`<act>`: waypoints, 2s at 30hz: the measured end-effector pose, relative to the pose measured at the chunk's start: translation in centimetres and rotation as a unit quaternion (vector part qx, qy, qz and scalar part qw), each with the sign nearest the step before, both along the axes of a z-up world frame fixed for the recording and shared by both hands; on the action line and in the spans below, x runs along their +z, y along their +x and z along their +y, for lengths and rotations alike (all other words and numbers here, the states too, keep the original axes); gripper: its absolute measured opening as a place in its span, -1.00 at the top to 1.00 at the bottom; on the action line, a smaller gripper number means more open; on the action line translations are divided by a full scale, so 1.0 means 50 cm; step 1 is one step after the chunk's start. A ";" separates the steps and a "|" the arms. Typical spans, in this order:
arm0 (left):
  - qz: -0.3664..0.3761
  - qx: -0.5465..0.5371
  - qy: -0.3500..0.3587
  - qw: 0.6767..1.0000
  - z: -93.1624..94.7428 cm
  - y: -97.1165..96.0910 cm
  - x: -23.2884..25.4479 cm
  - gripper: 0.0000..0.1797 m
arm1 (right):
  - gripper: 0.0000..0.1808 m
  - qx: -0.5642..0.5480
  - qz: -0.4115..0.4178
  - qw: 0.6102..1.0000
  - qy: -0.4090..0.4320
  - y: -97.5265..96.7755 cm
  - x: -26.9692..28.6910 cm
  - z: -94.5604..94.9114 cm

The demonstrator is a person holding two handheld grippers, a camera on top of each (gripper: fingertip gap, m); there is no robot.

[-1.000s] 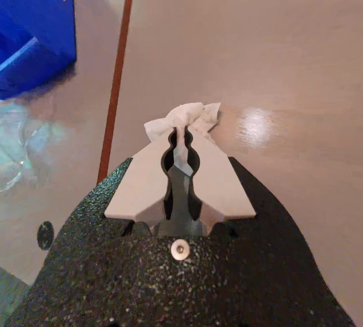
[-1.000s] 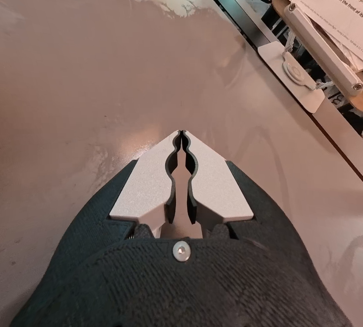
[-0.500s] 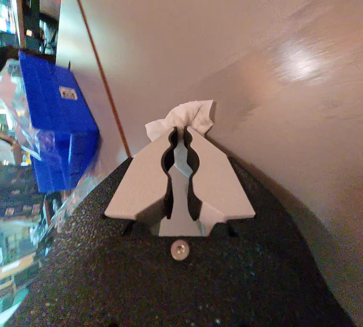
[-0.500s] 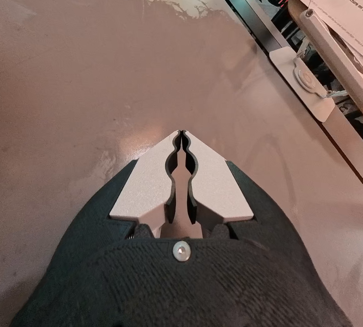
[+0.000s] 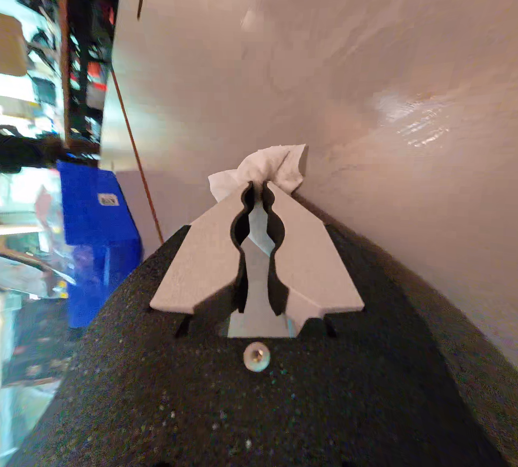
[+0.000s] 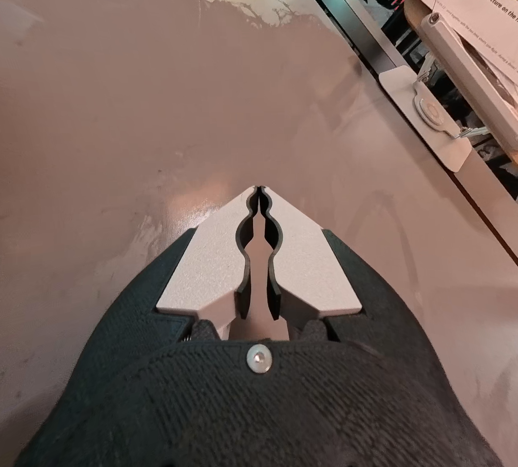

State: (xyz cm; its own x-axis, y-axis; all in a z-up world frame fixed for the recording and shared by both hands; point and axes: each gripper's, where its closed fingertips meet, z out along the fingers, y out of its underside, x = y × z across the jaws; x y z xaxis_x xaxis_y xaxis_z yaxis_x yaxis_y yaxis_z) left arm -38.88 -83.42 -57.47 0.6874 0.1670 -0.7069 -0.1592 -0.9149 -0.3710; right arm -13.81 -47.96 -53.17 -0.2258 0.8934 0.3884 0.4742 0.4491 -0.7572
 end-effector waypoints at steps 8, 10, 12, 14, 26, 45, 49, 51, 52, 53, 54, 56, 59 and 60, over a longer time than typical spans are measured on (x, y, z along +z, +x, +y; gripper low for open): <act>0.056 -0.045 -0.101 0.992 0.002 -0.054 0.004 0.96 | 1.00 -0.006 -0.004 1.000 0.006 0.021 -0.008 0.005; 0.056 -0.038 -0.097 0.993 -0.027 -0.084 0.004 0.96 | 1.00 -0.008 -0.004 1.000 0.001 0.025 -0.011 0.006; 0.036 0.079 -0.098 0.991 -0.126 -0.161 0.004 0.96 | 1.00 -0.010 -0.002 1.000 -0.006 0.027 -0.010 0.008; 0.033 0.039 -0.123 0.991 -0.099 -0.113 0.004 0.96 | 1.00 -0.009 0.000 1.000 0.000 0.028 -0.006 0.008; 0.017 0.068 -0.062 0.996 -0.120 -0.079 0.004 0.96 | 1.00 -0.022 0.009 0.999 -0.027 0.024 -0.016 0.008; 0.080 0.003 -0.208 0.975 -0.078 -0.044 0.004 0.98 | 1.00 -0.022 0.015 1.000 -0.009 0.043 -0.013 0.008; 0.038 0.088 -0.209 0.973 -0.178 -0.139 0.003 0.97 | 1.00 -0.018 0.011 1.000 -0.019 0.048 -0.018 0.005; 0.021 0.094 -0.175 0.980 -0.150 -0.113 0.003 0.97 | 1.00 -0.018 0.015 1.000 -0.019 0.048 -0.007 0.008; 0.035 0.043 -0.188 0.981 -0.113 -0.075 0.003 0.97 | 1.00 -0.020 0.017 0.999 -0.022 0.050 -0.005 0.010; 0.051 0.013 -0.200 0.978 -0.094 -0.051 0.003 0.97 | 1.00 -0.023 0.016 0.999 -0.028 0.051 -0.008 0.011; 0.049 0.009 -0.192 0.980 -0.092 -0.045 0.004 0.96 | 1.00 -0.025 0.013 0.999 -0.036 0.052 -0.012 0.013; 0.016 0.048 -0.134 0.990 -0.101 -0.055 0.011 0.93 | 1.00 -0.025 0.010 0.999 -0.032 0.053 -0.015 0.018; 0.037 0.079 -0.057 0.995 -0.092 -0.078 0.069 0.83 | 1.00 -0.026 0.011 0.999 -0.022 0.052 -0.007 0.028; 0.023 0.089 -0.034 0.995 -0.089 -0.076 0.079 0.79 | 1.00 -0.027 0.010 0.999 -0.023 0.052 -0.008 0.030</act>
State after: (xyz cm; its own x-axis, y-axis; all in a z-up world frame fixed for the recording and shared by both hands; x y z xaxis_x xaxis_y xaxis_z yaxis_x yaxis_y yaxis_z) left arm -42.66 -87.86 -53.52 0.6174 0.2333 -0.7513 -0.0083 -0.9531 -0.3027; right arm -11.20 -46.46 -53.58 -0.1696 0.9213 0.3500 0.4805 0.3874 -0.7868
